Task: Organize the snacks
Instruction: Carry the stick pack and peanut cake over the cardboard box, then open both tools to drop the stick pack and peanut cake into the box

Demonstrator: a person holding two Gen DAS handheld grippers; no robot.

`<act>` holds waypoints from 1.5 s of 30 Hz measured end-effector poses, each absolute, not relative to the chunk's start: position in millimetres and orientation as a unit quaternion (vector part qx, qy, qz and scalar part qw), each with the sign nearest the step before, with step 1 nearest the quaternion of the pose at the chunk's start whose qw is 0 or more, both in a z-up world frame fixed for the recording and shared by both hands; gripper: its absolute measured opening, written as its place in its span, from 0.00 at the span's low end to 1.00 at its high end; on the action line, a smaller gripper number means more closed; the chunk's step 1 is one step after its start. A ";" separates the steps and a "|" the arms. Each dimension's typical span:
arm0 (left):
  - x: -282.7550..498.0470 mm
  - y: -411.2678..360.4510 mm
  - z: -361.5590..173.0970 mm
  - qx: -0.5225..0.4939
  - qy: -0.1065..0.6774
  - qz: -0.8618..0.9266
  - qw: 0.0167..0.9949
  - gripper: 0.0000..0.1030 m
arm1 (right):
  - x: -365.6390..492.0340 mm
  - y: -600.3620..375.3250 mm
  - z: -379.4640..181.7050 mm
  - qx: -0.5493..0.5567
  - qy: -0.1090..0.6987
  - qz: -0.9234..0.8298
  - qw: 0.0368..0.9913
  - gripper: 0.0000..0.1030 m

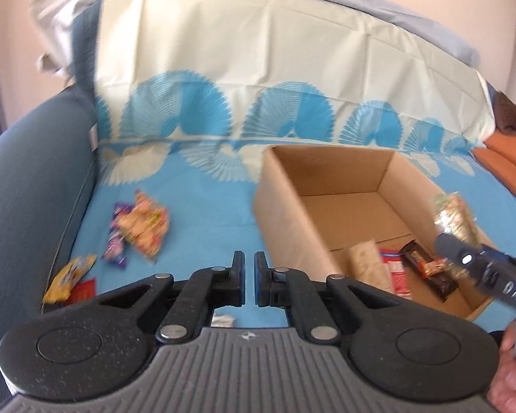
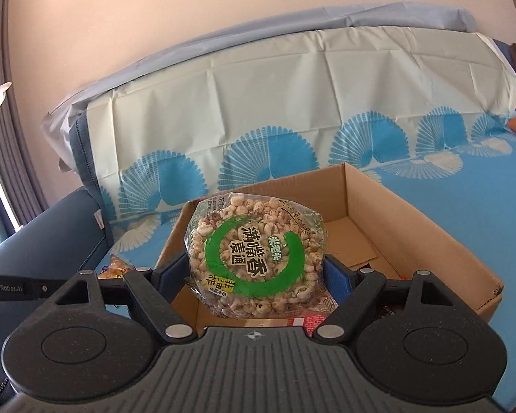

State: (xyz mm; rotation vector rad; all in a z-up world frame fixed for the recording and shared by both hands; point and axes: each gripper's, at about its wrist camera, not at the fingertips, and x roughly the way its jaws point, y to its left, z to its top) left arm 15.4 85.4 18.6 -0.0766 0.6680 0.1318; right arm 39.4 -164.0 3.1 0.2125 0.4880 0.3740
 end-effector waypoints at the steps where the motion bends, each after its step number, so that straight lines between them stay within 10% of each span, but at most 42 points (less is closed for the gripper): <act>1: 24.1 79.5 19.4 -0.032 0.337 0.065 0.939 0.06 | 41.2 -165.7 2.2 0.109 0.241 0.181 0.947 0.81; 6: 42.7 89.8 -31.0 -0.013 0.420 0.112 0.900 0.45 | 42.8 -174.1 -1.7 0.133 0.246 0.175 0.944 0.81; 12: 19.8 108.2 -102.5 -0.025 0.504 0.119 0.855 0.50 | 42.2 -173.6 -2.2 0.138 0.250 0.182 0.941 0.81; 20: 16.9 84.8 -108.1 0.019 0.491 0.110 0.864 0.16 | 43.9 -170.7 -2.3 0.132 0.254 0.181 0.941 0.81; 45: 14.1 40.8 -6.0 0.084 0.389 0.132 0.908 0.14 | 41.3 -167.8 -2.5 0.115 0.253 0.182 0.943 0.81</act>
